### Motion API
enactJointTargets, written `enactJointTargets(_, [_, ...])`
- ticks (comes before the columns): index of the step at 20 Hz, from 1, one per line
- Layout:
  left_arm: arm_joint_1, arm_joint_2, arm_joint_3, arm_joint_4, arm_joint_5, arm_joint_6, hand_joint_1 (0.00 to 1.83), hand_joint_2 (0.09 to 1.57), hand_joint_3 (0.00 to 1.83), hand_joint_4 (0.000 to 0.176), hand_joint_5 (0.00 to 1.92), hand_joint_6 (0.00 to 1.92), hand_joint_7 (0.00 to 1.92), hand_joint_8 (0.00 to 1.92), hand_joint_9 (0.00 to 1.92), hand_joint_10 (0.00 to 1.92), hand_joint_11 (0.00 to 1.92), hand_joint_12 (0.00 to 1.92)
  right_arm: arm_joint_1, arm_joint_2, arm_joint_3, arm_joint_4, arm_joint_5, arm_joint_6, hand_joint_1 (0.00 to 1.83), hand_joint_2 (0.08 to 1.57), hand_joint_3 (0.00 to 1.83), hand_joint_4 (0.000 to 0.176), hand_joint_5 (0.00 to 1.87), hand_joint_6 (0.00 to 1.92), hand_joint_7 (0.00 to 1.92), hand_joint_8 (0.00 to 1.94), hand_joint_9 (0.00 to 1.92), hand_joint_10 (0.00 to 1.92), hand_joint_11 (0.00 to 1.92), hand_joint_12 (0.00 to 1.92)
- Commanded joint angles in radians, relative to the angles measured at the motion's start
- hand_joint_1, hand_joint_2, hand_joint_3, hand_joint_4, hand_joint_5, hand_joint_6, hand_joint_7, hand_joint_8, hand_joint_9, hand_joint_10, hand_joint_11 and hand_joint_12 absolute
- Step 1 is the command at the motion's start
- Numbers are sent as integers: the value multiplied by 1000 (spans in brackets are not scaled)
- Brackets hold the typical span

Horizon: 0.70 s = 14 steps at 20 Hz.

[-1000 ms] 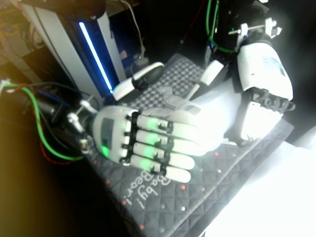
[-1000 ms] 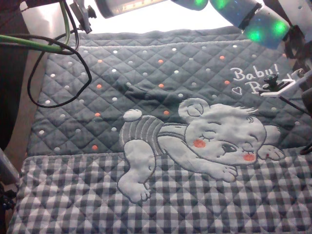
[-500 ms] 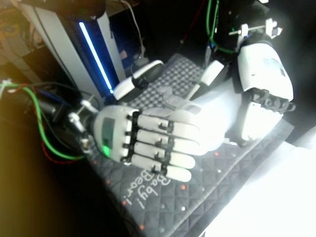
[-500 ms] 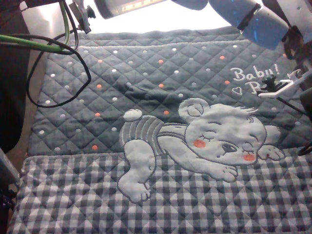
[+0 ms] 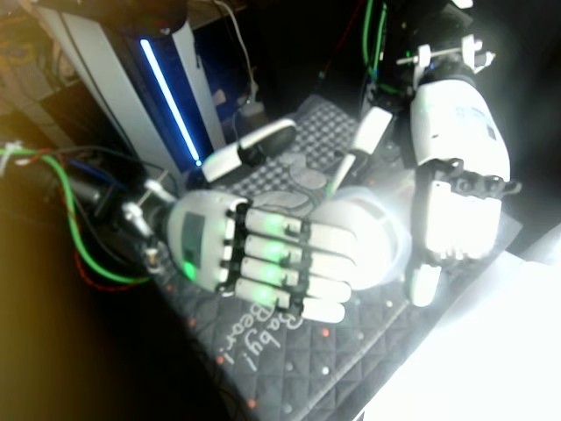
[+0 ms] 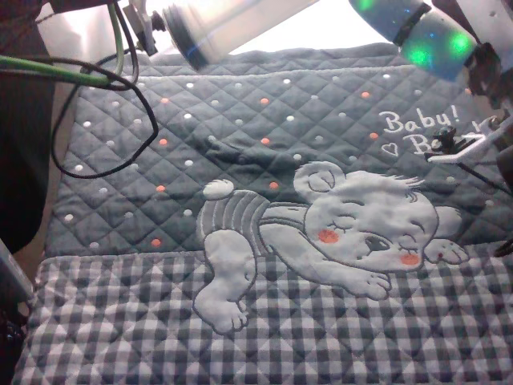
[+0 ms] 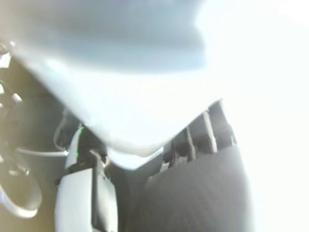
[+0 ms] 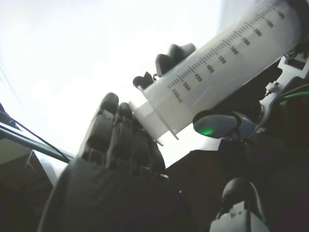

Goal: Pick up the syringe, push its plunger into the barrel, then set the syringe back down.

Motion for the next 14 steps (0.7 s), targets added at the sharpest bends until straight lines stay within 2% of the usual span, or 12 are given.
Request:
enactJointTargets(1, [-32, -12, -2, -81, -89, -30, 1062, 1249, 0, 0, 760, 1319, 1198, 1920, 1450, 1921, 1502, 1921, 2, -4, -9, -96, 55, 5, 0, 828, 0, 0, 25, 9, 9, 3, 0, 0, 0, 5])
enactJointTargets(2, [-32, -12, -2, -80, -89, -30, 1077, 1257, 0, 0, 721, 1361, 1144, 1921, 1410, 1921, 1481, 1921, 1, 2, -9, -96, 55, 7, 0, 802, 0, 0, 54, 6, 36, 4, 0, 0, 0, 0])
enactJointTargets(4, [-31, -9, -2, -72, -87, -30, 1125, 1198, 0, 0, 823, 1205, 1161, 1921, 1458, 1921, 1529, 1921, 1, 14, -9, -102, 55, 10, 0, 779, 0, 0, 53, 1, 23, 0, 0, 0, 0, 0])
enactJointTargets(5, [-30, -6, -4, -68, -85, -30, 1351, 1203, 0, 0, 836, 1782, 1224, 1921, 1458, 1921, 1518, 1921, 0, 31, -11, -107, 55, 12, 0, 769, 0, 0, 74, 8, 7, 0, 0, 0, 0, 0])
enactJointTargets(6, [-30, -5, -4, -63, -83, -30, 1351, 1203, 0, 0, 836, 1782, 1224, 1921, 1458, 1921, 1518, 1921, -1, 41, -14, -107, 55, 12, 0, 769, 0, 0, 74, 8, 7, 0, 0, 0, 0, 0])
enactJointTargets(7, [-31, -4, -5, -49, -79, -30, 1409, 1191, 0, 0, 1071, 1893, 1326, 1921, 1538, 1921, 1598, 1921, -2, 54, -18, -107, 56, 12, 0, 780, 0, 0, 97, 15, 16, 4, 0, 0, 0, 0])
enactJointTargets(8, [-31, 0, -7, -29, -75, -30, 1394, 1193, 0, 0, 1189, 1915, 1322, 1921, 1536, 1921, 1600, 1921, -3, 74, -23, -115, 55, 12, 0, 784, 0, 0, 106, 17, 11, 2, 0, 0, 0, 0])
enactJointTargets(9, [-34, 3, -11, -3, -70, -30, 1441, 1174, 0, 0, 1074, 1920, 1263, 1921, 1486, 1921, 1574, 1921, -3, 87, -26, -122, 55, 12, 0, 778, 0, 0, 135, 23, 34, 10, 0, 0, 5, 2])
enactJointTargets(10, [-39, 9, -23, 39, -61, -30, 1169, 1264, 9, 0, 713, 1578, 1133, 1921, 1417, 1921, 1515, 1921, -3, 110, -33, -131, 55, 12, 0, 809, 2, 0, 174, 11, 69, 7, 35, 5, 37, 14])
enactJointTargets(11, [-43, 12, -29, 62, -56, -30, 1169, 1264, 9, 0, 713, 1578, 1133, 1921, 1417, 1921, 1515, 1921, -3, 120, -36, -136, 55, 12, 0, 809, 2, 0, 174, 11, 69, 7, 35, 5, 37, 14])
enactJointTargets(12, [-48, 18, -41, 108, -51, -30, 1410, 1192, 0, 0, 772, 1819, 1161, 1921, 1397, 1921, 1493, 1921, -3, 121, -41, -155, 51, 12, 0, 836, 11, 0, 185, 9, 98, 14, 55, 11, 58, 22])
enactJointTargets(14, [-49, 31, -58, 138, -55, -30, 1570, 1124, 0, 0, 1142, 1917, 1247, 1921, 1309, 1921, 1136, 1921, -3, 124, -46, -185, 30, 12, 0, 862, 5, 0, 155, 0, 182, 17, 121, 17, 118, 41])
